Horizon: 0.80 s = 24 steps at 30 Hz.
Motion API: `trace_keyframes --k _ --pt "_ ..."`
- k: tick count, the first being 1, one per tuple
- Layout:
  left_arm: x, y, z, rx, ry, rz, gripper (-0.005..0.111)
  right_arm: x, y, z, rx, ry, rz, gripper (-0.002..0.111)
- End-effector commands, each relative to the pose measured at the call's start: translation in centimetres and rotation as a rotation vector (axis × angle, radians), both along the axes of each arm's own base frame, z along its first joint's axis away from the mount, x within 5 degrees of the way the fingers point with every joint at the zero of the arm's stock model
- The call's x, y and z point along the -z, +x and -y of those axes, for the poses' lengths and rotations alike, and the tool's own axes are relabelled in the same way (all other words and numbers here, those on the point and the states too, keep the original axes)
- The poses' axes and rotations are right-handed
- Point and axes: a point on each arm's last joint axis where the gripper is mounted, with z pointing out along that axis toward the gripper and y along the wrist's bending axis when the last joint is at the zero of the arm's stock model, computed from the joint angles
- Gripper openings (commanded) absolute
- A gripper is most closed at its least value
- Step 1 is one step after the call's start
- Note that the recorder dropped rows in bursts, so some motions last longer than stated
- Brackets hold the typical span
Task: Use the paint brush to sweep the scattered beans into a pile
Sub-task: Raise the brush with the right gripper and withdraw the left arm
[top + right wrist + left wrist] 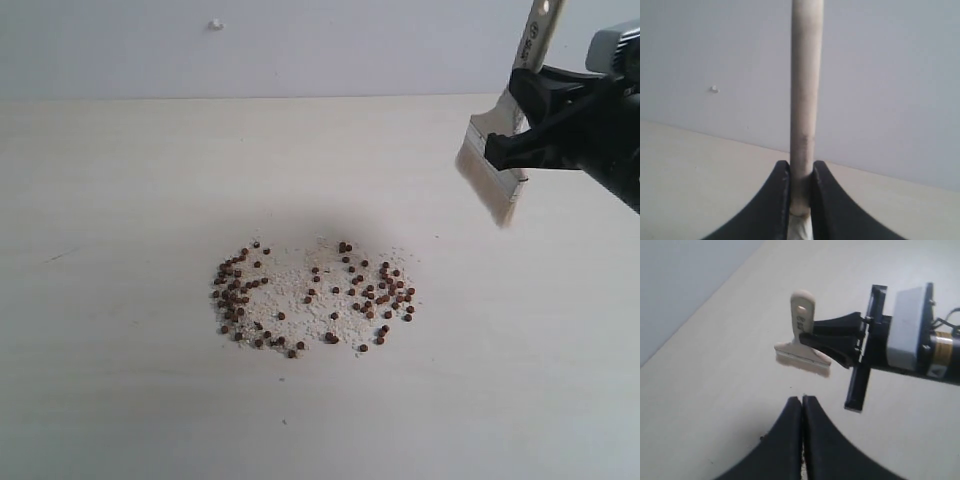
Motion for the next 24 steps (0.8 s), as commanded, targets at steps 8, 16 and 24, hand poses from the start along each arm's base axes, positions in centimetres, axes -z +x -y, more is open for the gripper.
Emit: trace_keyframes --k 8,16,24 --pt "0.1 -3.9 -10.9 -0.219 -0.013 0.189 0.002 -0.9 -0.3 0.1 0.009 -0.003 0.011 0.000" --pt "5.3 -9.3 -20.2 -0.138 -0.480 0.227 0.002 -0.9 -0.3 0.0 0.001 0.020 0.003 0.000" --pt "12.6 -12.2 -27.0 -0.128 -0.658 0.320 0.000 -0.9 -0.3 -0.1 -0.010 0.030 -0.002 0.000"
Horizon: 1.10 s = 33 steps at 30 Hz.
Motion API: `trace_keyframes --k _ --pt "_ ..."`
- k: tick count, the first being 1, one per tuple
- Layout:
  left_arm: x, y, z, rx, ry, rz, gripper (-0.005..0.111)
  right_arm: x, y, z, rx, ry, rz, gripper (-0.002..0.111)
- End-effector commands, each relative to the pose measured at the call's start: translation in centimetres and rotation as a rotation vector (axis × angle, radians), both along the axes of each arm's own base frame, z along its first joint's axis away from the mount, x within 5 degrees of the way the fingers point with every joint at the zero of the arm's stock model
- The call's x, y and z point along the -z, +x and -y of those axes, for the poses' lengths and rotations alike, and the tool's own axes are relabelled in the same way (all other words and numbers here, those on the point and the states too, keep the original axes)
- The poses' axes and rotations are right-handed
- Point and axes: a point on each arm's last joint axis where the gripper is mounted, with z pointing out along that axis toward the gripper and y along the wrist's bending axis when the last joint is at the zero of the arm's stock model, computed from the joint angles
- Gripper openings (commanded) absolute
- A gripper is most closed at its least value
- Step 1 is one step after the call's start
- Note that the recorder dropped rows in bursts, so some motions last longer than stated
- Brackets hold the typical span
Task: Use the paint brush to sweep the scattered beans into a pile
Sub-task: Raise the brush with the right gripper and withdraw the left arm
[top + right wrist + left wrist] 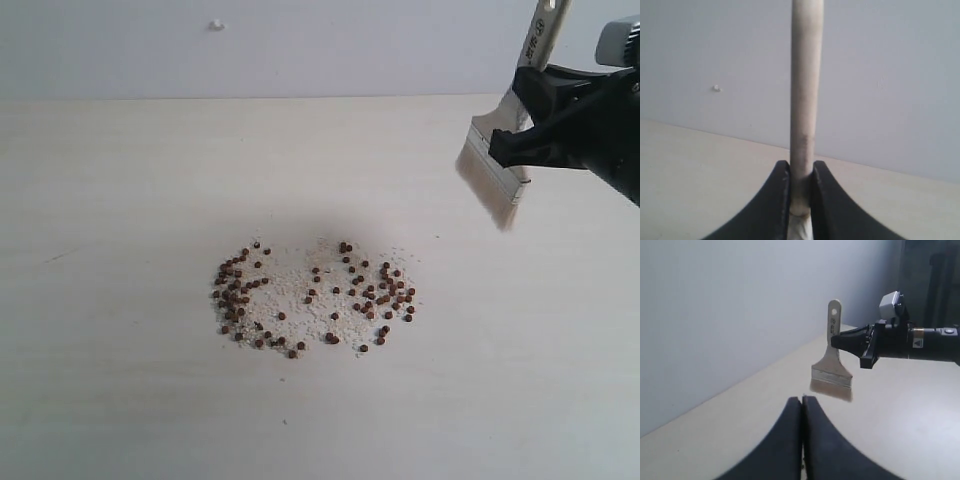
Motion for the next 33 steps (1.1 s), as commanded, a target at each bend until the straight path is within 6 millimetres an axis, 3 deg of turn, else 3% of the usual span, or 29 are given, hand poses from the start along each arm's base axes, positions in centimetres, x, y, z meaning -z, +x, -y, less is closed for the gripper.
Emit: trace_keyframes --k 1,10,28,33 --pt "3.5 -0.9 -2.8 -0.036 -0.098 0.010 0.000 -0.4 0.0 -0.2 -0.012 0.011 0.022 0.000" --pt "6.6 -1.8 -5.6 -0.103 -0.229 0.074 0.000 -0.4 0.0 -0.3 -0.028 0.001 0.024 0.000" --pt "16.1 -1.3 -5.1 -0.147 -0.142 -0.176 0.000 -0.4 -0.1 -0.4 -0.042 0.037 0.011 0.000" --pt "16.4 -1.0 -5.4 -0.202 -0.115 -0.179 0.000 -0.4 -0.1 -0.5 -0.046 0.035 0.014 0.000"
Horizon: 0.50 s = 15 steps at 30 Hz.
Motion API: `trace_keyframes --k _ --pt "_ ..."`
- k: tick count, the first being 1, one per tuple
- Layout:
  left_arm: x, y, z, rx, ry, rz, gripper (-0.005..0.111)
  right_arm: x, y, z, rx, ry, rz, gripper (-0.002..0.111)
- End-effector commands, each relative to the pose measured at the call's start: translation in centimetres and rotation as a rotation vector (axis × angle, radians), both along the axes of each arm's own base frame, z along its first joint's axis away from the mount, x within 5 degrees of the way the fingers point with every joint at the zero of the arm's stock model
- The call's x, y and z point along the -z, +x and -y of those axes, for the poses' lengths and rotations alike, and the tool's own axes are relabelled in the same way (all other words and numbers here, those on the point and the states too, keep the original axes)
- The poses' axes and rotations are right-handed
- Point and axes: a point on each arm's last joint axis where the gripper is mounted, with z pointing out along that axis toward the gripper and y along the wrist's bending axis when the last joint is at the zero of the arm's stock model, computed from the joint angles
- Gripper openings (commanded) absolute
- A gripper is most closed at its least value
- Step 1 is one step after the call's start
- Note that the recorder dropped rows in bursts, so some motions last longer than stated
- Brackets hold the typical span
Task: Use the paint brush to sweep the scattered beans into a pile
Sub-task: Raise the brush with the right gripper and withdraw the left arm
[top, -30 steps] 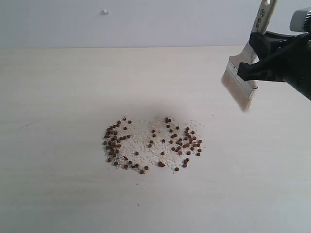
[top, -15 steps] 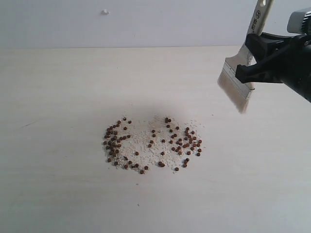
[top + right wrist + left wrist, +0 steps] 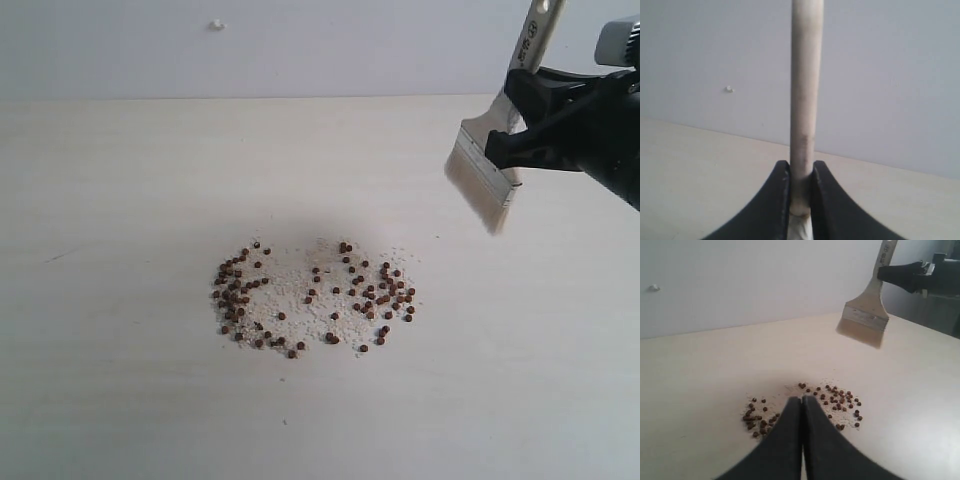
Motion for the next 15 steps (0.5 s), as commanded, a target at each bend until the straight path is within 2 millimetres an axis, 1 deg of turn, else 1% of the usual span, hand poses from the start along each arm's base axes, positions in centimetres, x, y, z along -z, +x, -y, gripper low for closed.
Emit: trace_keyframes --k 1,6,11,15 --pt "0.31 0.24 -0.30 -0.041 0.018 -0.009 0.000 -0.47 0.03 -0.17 -0.012 0.009 0.030 0.000" --pt "0.31 0.24 -0.30 -0.040 0.022 -0.005 0.000 -0.59 -0.02 -0.33 -0.031 0.001 0.047 0.000" --pt "0.31 0.24 -0.30 -0.040 0.022 -0.005 0.000 -0.55 -0.34 -1.01 -0.127 -0.159 0.113 0.000" --pt "0.26 0.37 -0.53 -0.082 0.015 -0.002 0.000 -0.39 -0.40 -1.12 -0.146 -0.211 0.119 0.000"
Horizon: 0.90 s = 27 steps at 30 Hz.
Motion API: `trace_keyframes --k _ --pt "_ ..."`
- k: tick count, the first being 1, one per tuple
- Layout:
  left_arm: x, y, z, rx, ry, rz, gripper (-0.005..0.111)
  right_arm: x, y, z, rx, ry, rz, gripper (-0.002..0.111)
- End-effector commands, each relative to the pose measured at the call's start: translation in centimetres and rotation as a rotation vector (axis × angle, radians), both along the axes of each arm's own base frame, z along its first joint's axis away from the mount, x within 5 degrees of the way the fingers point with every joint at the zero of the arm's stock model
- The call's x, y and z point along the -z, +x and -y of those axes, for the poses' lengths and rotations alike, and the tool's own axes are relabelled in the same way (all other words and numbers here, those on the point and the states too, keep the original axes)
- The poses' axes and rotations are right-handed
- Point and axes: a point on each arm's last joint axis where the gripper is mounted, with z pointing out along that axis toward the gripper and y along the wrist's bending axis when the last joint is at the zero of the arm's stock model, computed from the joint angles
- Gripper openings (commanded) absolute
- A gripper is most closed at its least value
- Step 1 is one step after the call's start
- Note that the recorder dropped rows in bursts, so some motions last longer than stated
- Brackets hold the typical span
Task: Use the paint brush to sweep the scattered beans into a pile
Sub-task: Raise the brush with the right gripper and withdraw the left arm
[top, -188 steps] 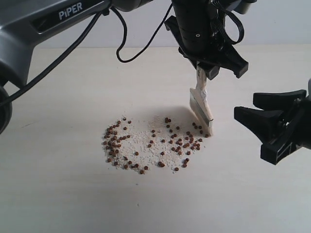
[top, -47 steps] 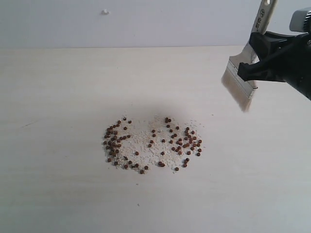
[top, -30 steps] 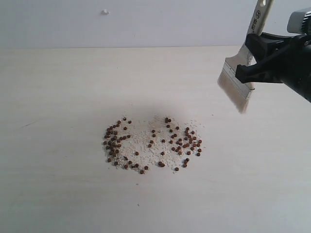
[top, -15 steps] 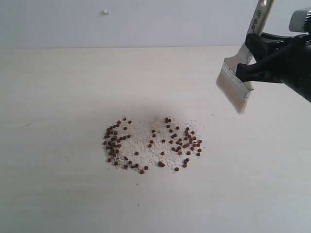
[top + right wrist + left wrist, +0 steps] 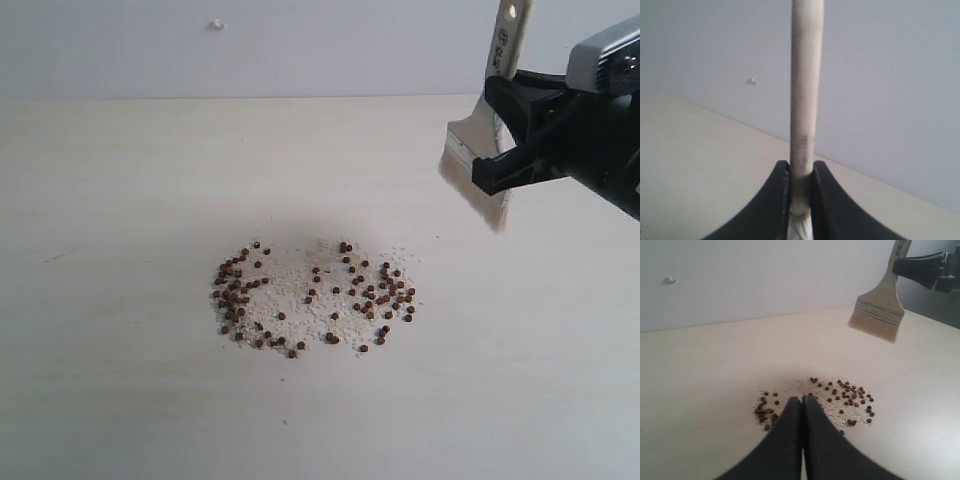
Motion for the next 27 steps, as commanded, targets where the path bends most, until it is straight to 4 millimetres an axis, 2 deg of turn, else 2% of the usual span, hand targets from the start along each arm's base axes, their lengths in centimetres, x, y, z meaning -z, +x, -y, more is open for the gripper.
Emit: trace_keyframes --k 1,6,11,15,19,22,24,25,26,27 --pt "0.0 0.3 -0.5 -0.082 -0.006 0.011 0.000 -0.3 -0.1 -0.3 -0.036 -0.069 0.044 0.000" --pt "0.0 1.0 -1.9 -0.337 -0.004 0.012 0.000 0.2 -0.1 -0.2 -0.036 -0.152 0.033 0.000" --pt "0.0 1.4 -3.6 -0.636 -0.002 0.013 0.000 -0.7 0.1 -0.1 -0.016 -0.109 0.118 0.000" --pt "-0.1 1.3 -4.5 -0.772 -0.013 0.028 0.000 -1.3 -0.5 -0.8 -0.093 -0.170 0.180 0.000" --pt "-0.3 1.0 -5.0 -0.841 -0.029 0.051 0.000 -2.7 -1.3 -1.2 -0.015 -0.092 0.182 0.000" --pt "-0.3 0.9 -5.1 -0.858 -0.032 0.056 0.000 -4.2 -2.4 -2.2 -0.016 -0.140 0.219 0.000" --pt "-0.3 0.9 -5.1 -0.859 -0.032 0.056 0.000 -6.3 -3.2 -3.3 -0.012 -0.183 0.220 0.000" --pt "-0.3 0.9 -5.1 -0.860 -0.033 0.057 0.000 -8.5 -3.8 -3.9 0.005 -0.196 0.240 0.000" --pt "-0.3 0.9 -5.1 -0.862 -0.033 0.057 0.000 -9.2 -4.1 -4.2 0.012 -0.188 0.225 0.000" --pt "-0.3 0.9 -5.1 -0.862 -0.033 0.057 0.000 -11.2 -4.5 -4.5 0.031 -0.202 0.215 0.000"
